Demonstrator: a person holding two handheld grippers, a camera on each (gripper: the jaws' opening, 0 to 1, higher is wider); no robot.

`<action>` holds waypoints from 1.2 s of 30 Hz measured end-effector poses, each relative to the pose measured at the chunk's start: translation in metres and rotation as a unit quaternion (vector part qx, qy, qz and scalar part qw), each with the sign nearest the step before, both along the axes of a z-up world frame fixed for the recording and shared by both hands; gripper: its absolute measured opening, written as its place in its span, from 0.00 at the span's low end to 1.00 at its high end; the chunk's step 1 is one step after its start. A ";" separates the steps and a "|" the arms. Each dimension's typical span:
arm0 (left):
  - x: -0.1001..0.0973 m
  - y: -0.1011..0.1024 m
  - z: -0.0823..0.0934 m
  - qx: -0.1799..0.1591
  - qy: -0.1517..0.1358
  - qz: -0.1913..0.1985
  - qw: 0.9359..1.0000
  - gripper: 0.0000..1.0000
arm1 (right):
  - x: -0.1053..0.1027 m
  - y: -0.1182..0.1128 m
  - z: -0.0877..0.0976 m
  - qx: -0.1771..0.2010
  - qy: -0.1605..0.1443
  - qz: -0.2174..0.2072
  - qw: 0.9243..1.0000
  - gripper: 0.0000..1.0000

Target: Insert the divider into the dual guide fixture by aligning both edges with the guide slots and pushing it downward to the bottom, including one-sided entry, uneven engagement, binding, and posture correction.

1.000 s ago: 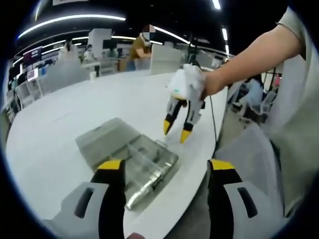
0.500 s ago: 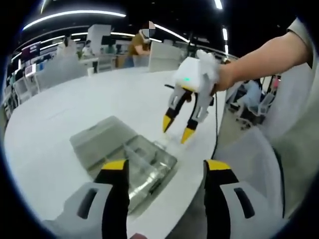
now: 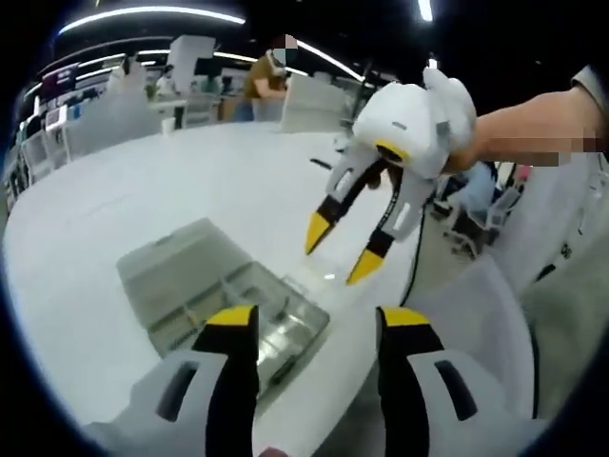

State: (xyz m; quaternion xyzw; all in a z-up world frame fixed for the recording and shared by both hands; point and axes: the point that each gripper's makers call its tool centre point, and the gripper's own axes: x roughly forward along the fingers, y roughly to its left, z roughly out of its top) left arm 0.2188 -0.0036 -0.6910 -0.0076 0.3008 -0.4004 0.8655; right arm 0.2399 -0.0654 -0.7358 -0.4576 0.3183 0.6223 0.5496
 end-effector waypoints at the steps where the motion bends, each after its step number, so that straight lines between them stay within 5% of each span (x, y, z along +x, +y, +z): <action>1: 0.001 -0.001 0.000 -0.002 0.002 0.001 1.000 0.46 | -0.001 0.001 0.001 0.001 -0.001 0.000 1.000 0.27; 22: 0.002 0.001 0.017 -0.063 0.054 0.039 0.996 0.32 | -0.019 0.037 0.043 0.042 -0.040 0.022 0.998 0.27; 36: 0.003 0.011 0.028 -0.126 0.103 0.084 0.983 0.21 | -0.027 0.058 0.062 0.068 -0.058 0.031 0.996 0.27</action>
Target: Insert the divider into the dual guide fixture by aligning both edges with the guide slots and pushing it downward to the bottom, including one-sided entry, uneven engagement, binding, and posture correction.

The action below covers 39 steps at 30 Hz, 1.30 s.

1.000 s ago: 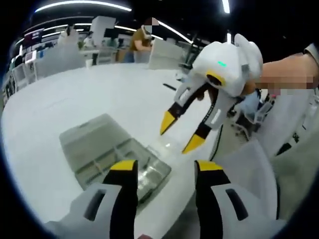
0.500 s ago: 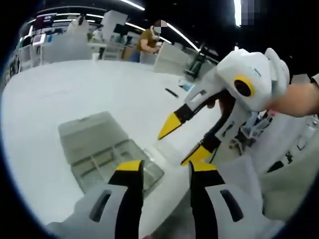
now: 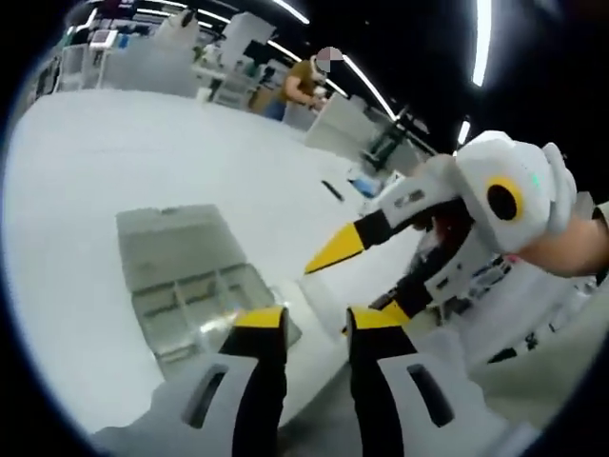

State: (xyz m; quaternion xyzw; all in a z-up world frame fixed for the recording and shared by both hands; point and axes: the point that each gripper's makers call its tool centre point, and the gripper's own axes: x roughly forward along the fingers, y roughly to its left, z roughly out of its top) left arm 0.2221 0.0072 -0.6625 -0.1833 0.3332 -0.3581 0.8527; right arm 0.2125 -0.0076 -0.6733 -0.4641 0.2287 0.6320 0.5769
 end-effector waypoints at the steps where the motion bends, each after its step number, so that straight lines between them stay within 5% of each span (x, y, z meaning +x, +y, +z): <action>1: 0.000 0.000 0.001 -0.004 0.003 0.003 1.000 0.21 | -0.001 0.001 0.001 0.001 -0.002 0.002 1.000 0.27; 39: -0.003 0.000 0.001 -0.076 0.089 0.041 0.992 0.00 | -0.003 0.009 0.008 0.013 -0.033 0.009 0.999 0.27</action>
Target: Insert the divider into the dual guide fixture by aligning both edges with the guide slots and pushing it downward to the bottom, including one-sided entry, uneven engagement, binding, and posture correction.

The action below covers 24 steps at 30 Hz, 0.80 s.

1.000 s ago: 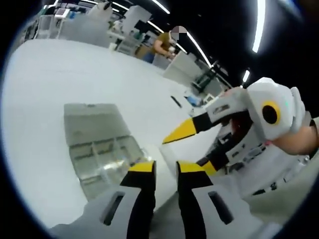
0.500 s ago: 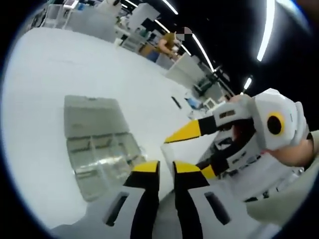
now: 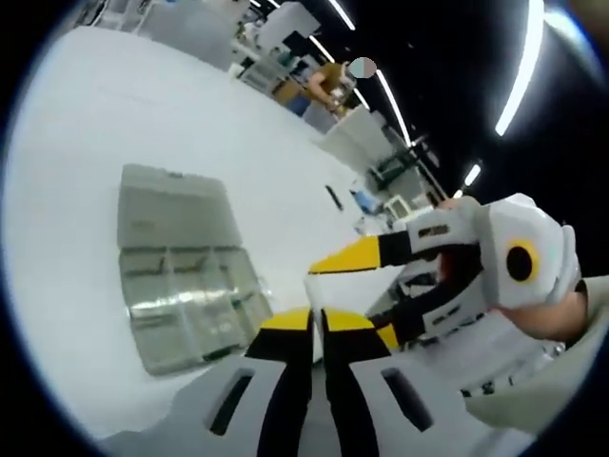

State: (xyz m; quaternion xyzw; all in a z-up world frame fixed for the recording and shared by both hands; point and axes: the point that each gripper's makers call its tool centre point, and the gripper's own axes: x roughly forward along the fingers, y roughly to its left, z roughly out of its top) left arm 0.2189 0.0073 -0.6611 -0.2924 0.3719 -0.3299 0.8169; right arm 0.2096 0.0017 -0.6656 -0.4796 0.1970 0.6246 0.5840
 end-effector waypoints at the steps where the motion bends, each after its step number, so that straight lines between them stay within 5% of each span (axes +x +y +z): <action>1: 0.000 0.000 0.000 -0.001 0.001 0.001 1.000 0.00 | 0.000 0.000 0.000 0.000 -0.001 0.000 1.000 0.27; 24: 0.005 0.001 0.003 -0.008 -0.025 0.010 1.000 0.00 | 0.005 0.000 0.008 0.011 -0.016 -0.006 1.000 0.26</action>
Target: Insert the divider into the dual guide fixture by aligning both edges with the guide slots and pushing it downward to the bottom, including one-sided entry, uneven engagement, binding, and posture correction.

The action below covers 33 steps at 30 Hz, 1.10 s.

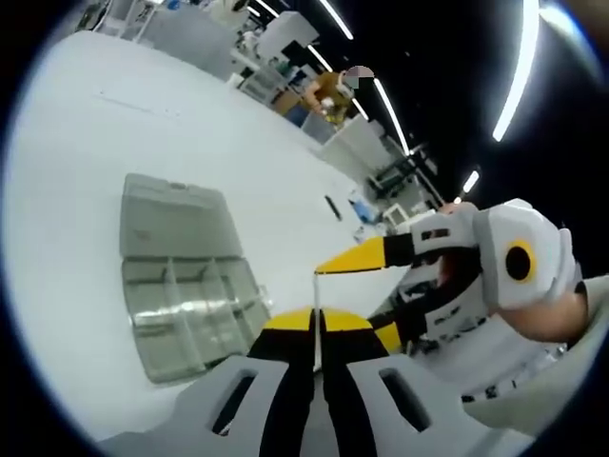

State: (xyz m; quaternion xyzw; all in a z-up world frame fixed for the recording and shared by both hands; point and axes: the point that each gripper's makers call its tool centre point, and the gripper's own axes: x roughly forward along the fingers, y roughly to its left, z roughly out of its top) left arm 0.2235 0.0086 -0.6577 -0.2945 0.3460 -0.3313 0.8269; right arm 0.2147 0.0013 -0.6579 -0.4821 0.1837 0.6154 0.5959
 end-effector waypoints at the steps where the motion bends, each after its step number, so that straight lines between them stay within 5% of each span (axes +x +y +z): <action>1: 0.000 0.000 0.000 0.001 -0.004 -0.002 1.000 0.00 | 0.000 0.000 0.000 0.001 0.000 -0.001 1.000 0.26; 13: 0.000 0.003 0.007 0.025 -0.077 -0.032 0.996 0.00 | 0.010 -0.004 0.010 0.012 0.023 -0.019 0.999 0.19; 18: -0.002 0.002 0.011 0.051 -0.133 -0.058 0.988 0.00 | 0.012 -0.005 0.014 0.007 0.042 -0.022 0.999 0.15; 33: -0.010 0.001 0.018 0.086 -0.197 -0.093 0.972 0.00 | 0.004 -0.003 0.024 -0.022 0.112 -0.002 0.993 0.07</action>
